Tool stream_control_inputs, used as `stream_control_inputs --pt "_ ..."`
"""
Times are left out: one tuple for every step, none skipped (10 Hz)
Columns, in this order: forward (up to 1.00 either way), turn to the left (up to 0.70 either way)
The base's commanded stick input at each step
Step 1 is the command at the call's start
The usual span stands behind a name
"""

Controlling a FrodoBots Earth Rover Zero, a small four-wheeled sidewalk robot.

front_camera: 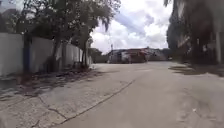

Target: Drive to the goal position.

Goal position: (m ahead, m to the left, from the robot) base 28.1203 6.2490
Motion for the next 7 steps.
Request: stream_control_inputs --pt "1.0 -0.37" --pt "1.0 -0.37" --pt "1.0 -0.37" --pt "1.0 -0.36" --pt "1.0 -0.14" --pt "1.0 0.0" --pt "1.0 0.0"
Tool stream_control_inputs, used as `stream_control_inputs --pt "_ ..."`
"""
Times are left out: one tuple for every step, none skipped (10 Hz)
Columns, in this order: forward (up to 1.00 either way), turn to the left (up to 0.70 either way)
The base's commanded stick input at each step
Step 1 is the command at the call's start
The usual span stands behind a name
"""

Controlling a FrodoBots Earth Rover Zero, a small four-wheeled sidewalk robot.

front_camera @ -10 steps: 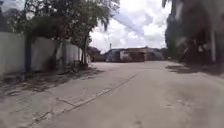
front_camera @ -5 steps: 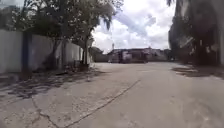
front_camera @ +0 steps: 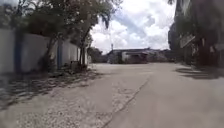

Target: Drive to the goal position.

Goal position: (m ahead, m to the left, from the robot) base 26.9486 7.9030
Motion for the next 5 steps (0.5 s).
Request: stream_control_inputs --pt "1.0 0.0" --pt "1.0 0.0" --pt "1.0 0.0" --pt "1.0 0.0" --pt "1.0 0.0"
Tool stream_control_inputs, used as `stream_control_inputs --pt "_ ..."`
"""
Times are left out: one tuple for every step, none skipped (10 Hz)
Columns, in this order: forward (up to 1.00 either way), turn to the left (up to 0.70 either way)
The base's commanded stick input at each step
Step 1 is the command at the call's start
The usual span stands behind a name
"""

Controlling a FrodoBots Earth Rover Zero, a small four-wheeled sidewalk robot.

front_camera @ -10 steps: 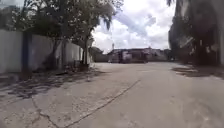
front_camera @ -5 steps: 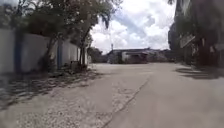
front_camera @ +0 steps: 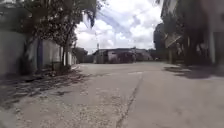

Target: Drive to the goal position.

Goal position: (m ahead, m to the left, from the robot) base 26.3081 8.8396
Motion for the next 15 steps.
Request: stream_control_inputs --pt "1.0 0.0" --pt "1.0 -0.17" --pt "1.0 -0.32" --pt "1.0 -0.36" --pt "1.0 -0.35" --pt "1.0 -0.21" --pt "1.0 -0.04" --pt "1.0 0.0" --pt "1.0 0.0" --pt "1.0 0.0" --pt "1.0 0.0" --pt "1.0 0.0" --pt "1.0 0.0" --pt "1.0 0.0" --pt "1.0 0.0"
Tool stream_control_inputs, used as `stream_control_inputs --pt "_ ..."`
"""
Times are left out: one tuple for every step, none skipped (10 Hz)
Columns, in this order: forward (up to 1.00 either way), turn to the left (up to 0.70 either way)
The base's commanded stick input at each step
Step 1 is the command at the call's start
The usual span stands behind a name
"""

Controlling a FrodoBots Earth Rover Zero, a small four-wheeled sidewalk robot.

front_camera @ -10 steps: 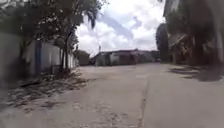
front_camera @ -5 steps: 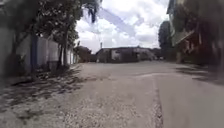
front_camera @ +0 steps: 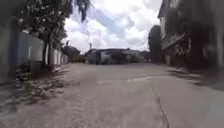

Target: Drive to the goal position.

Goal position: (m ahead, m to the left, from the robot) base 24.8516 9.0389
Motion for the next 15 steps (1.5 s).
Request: stream_control_inputs --pt "1.0 0.0" --pt "1.0 0.0" --pt "1.0 0.0" --pt "1.0 0.0" --pt "1.0 0.0" --pt "1.0 0.0" --pt "1.0 0.0" --pt "1.0 0.0" --pt "1.0 0.0" --pt "1.0 0.0" --pt "1.0 0.0" --pt "1.0 0.0" --pt "1.0 0.0" --pt "1.0 0.0" --pt "1.0 0.0"
